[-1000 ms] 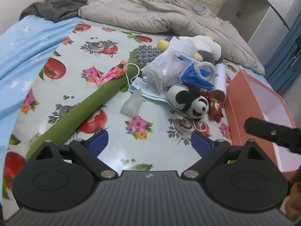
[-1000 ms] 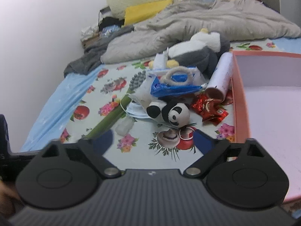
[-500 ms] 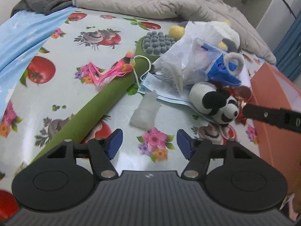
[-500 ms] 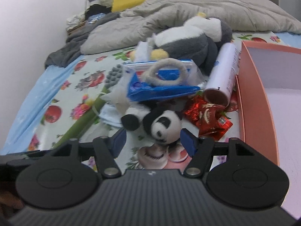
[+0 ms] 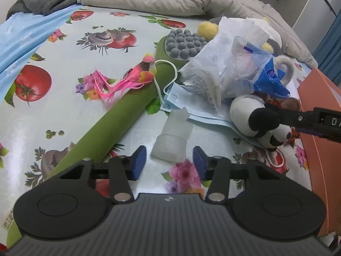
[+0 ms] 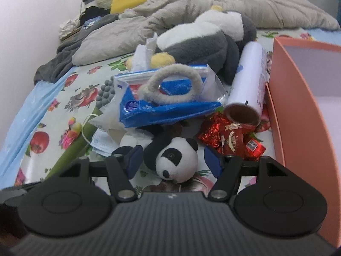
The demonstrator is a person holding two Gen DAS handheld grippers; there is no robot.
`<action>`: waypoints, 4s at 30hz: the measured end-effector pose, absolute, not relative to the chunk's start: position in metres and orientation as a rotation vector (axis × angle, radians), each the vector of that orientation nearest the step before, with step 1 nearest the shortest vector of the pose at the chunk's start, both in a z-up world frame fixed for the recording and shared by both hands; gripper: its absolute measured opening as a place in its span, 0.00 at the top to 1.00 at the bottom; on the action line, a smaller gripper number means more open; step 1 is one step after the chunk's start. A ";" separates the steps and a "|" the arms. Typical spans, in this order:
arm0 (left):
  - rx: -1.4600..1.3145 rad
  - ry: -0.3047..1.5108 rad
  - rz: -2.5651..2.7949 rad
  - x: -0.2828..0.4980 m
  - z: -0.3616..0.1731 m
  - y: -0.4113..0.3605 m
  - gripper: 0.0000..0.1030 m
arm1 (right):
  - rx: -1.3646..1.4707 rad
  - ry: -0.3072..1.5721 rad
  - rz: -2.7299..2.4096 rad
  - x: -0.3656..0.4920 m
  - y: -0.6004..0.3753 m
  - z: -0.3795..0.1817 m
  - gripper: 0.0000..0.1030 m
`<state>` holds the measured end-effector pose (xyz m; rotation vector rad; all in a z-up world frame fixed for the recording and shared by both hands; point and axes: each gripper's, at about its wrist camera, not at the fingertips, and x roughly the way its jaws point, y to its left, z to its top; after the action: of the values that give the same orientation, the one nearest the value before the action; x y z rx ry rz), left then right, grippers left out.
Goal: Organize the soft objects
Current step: 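Move the right tool toward the panda plush and close on it, then lift the panda plush with the right tool and carry it over the pink box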
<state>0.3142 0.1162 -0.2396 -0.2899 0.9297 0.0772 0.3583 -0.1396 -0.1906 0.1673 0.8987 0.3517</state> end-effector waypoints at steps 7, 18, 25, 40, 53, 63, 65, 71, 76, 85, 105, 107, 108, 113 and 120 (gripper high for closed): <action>-0.329 0.905 0.080 0.316 -0.241 0.121 0.66 | 0.205 0.969 0.339 0.365 -0.140 -0.205 0.41; -0.347 0.853 0.097 0.296 -0.221 0.115 0.81 | 0.175 0.965 0.365 0.349 -0.139 -0.189 0.57; -0.363 0.810 0.105 0.265 -0.202 0.110 0.83 | 0.147 0.937 0.373 0.318 -0.142 -0.171 0.57; -0.373 0.807 0.082 0.185 -0.157 0.087 0.82 | 0.099 0.897 0.377 0.242 -0.163 -0.134 0.57; -0.375 0.838 0.020 0.141 -0.138 0.054 0.82 | 0.117 0.858 0.355 0.194 -0.184 -0.116 0.57; -0.351 0.762 0.000 0.135 -0.097 0.037 0.82 | 0.179 0.768 0.351 0.169 -0.209 -0.092 0.57; -0.350 0.751 -0.012 0.134 -0.088 0.032 0.82 | 0.178 0.748 0.351 0.165 -0.212 -0.085 0.57; -0.344 0.744 -0.052 0.142 -0.064 0.019 0.82 | 0.174 0.692 0.362 0.165 -0.222 -0.066 0.57; -0.318 0.710 -0.067 0.154 -0.040 0.005 0.81 | 0.166 0.648 0.346 0.172 -0.234 -0.051 0.57; -0.269 0.633 -0.131 0.188 0.003 -0.030 0.81 | 0.144 0.531 0.274 0.194 -0.270 -0.015 0.57; -0.216 0.728 -0.369 0.279 -0.018 -0.138 0.80 | 0.191 0.588 0.120 0.241 -0.366 -0.034 0.57; -0.196 0.761 -0.389 0.287 -0.031 -0.152 0.80 | 0.203 0.625 0.098 0.247 -0.377 -0.050 0.57; -0.189 0.781 -0.399 0.291 -0.038 -0.160 0.80 | 0.205 0.640 0.089 0.248 -0.381 -0.056 0.57; -0.185 0.863 -0.424 0.309 -0.073 -0.183 0.80 | 0.202 0.721 0.053 0.255 -0.398 -0.091 0.57; -0.182 0.959 -0.433 0.331 -0.107 -0.203 0.80 | 0.210 0.845 0.048 0.262 -0.407 -0.130 0.57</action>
<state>0.3311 -0.2035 -0.1068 -0.1816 0.9592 -0.4325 0.2621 -0.4073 -0.1300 0.2099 0.8449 0.0479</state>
